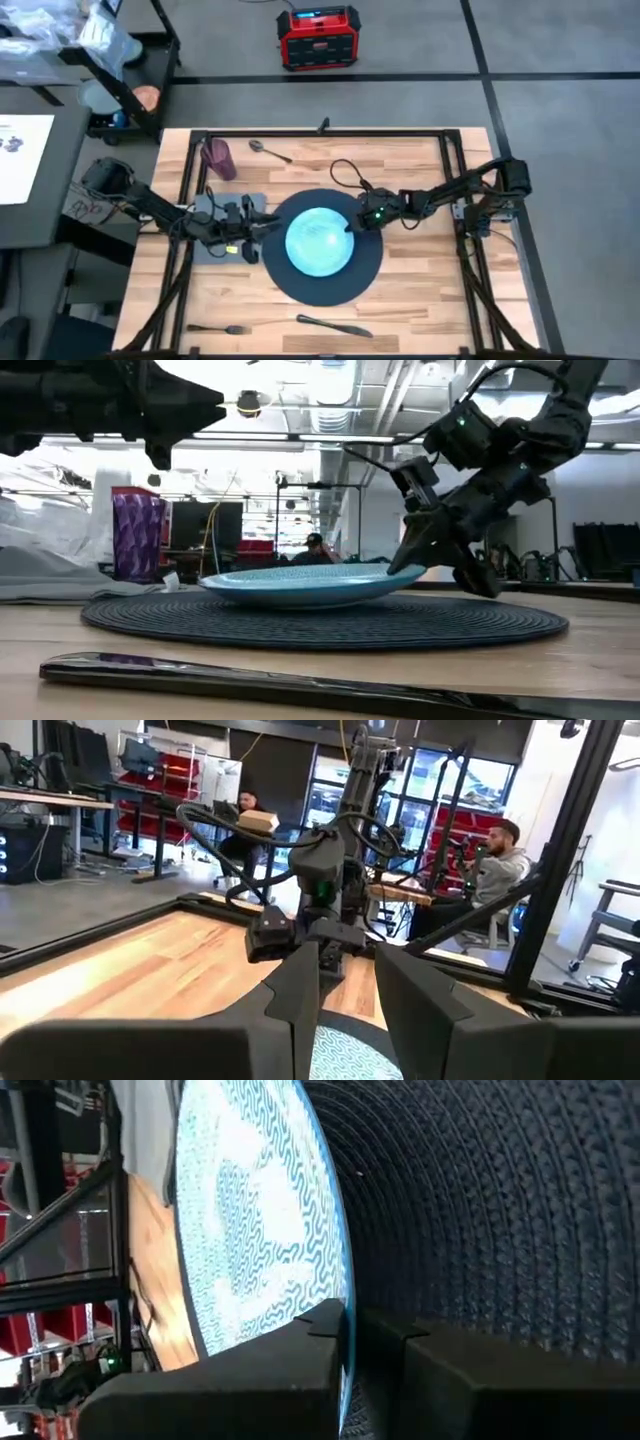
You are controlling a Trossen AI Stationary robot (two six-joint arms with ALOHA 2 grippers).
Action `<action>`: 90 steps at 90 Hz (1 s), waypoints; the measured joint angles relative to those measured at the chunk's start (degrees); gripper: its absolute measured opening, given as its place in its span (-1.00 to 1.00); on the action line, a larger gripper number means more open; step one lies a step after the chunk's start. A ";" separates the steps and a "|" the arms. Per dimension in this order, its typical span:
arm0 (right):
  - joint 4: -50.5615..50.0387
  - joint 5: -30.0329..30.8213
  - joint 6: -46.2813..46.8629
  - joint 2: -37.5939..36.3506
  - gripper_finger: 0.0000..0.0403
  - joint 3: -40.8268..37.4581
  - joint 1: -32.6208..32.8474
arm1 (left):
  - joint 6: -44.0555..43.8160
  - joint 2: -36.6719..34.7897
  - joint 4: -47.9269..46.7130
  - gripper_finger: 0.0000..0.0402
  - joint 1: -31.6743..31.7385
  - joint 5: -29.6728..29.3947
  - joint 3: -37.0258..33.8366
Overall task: Set table place
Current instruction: Put the blue patterned plate on the dark blue table mat
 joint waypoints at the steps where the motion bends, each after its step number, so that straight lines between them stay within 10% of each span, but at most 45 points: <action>1: -0.07 0.04 -0.03 0.00 -0.98 0.00 0.00 | 0.00 0.00 0.00 -0.58 0.00 0.00 0.00; 90: -13.35 0.95 -3.89 -5.69 -0.74 -0.11 -1.94 | -0.84 0.00 -0.05 -0.57 0.00 0.11 0.00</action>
